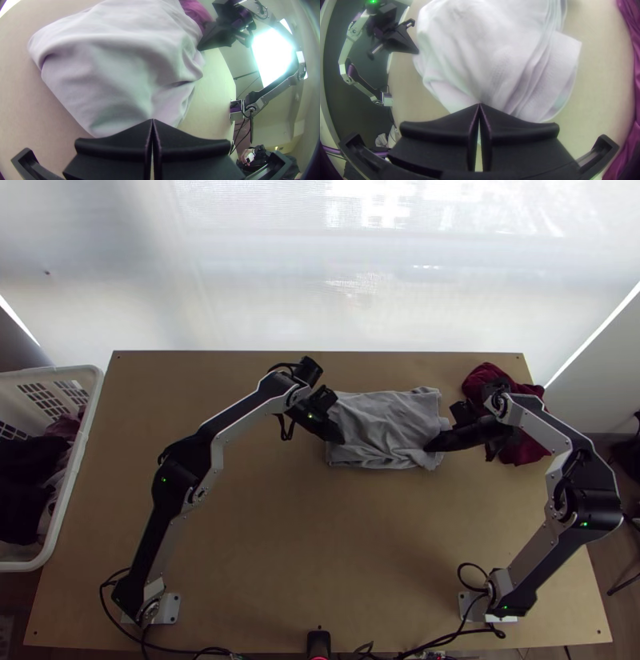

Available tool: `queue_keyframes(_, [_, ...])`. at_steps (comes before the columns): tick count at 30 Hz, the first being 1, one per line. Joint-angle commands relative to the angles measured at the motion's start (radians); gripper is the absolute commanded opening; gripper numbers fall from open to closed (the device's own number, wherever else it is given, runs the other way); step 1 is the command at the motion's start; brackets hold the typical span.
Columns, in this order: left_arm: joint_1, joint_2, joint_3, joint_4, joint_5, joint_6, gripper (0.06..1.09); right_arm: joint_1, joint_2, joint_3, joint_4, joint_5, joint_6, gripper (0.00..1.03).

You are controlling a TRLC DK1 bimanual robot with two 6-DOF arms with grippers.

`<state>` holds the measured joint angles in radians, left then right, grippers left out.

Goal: Fold the t-shirt

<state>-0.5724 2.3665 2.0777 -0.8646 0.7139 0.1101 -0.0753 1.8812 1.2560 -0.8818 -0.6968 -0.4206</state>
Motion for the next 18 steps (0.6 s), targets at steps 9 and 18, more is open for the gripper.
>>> queue_keyframes(9, [0.028, -0.098, -0.001, -0.076, -0.001, 0.026, 0.09, -0.014, -0.228, -0.006, -0.112, 0.000, -0.009, 0.03])
queue_keyframes(18, [0.078, -0.161, -0.033, -0.076, -0.047, 0.025, 0.85, 0.094, -0.329, -0.030, -0.140, 0.013, 0.031, 0.58])
